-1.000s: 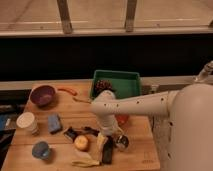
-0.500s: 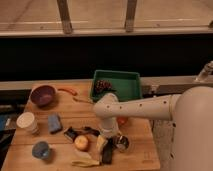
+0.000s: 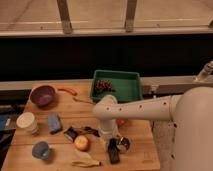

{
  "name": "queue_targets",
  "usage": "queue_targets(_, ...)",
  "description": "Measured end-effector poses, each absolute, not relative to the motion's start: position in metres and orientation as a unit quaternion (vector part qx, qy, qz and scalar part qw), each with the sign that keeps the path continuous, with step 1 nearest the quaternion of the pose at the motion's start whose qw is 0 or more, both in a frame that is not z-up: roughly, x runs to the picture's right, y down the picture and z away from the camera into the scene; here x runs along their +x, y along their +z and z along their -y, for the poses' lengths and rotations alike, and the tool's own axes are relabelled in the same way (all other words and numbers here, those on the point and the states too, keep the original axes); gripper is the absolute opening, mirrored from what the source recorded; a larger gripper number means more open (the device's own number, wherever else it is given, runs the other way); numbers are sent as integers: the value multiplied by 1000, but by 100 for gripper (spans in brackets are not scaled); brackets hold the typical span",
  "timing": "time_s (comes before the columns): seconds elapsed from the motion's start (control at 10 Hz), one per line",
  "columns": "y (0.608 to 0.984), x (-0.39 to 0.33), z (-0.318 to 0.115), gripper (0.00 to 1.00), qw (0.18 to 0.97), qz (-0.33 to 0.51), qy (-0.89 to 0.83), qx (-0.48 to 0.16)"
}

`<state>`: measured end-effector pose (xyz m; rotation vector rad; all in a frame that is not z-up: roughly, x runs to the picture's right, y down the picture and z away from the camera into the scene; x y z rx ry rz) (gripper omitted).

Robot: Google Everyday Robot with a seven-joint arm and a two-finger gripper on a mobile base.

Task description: Place eraser in table surface

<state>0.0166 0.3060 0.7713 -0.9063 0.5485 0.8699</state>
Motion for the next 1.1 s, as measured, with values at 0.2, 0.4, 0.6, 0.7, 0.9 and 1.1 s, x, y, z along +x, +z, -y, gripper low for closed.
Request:
queue_targets(0.2, 771, 16, -304, 14, 774, -252, 402, -418)
queue_targets(0.4, 770, 16, -304, 14, 774, -253, 400, -420)
queue_targets(0.6, 768, 14, -302, 14, 777, -248, 401, -417)
queue_targets(0.7, 761, 17, -293, 14, 784, -237, 406, -405)
queue_targets(0.9, 743, 23, -270, 14, 793, -223, 419, -382)
queue_targets(1.1, 714, 27, -230, 14, 807, -205, 429, -350)
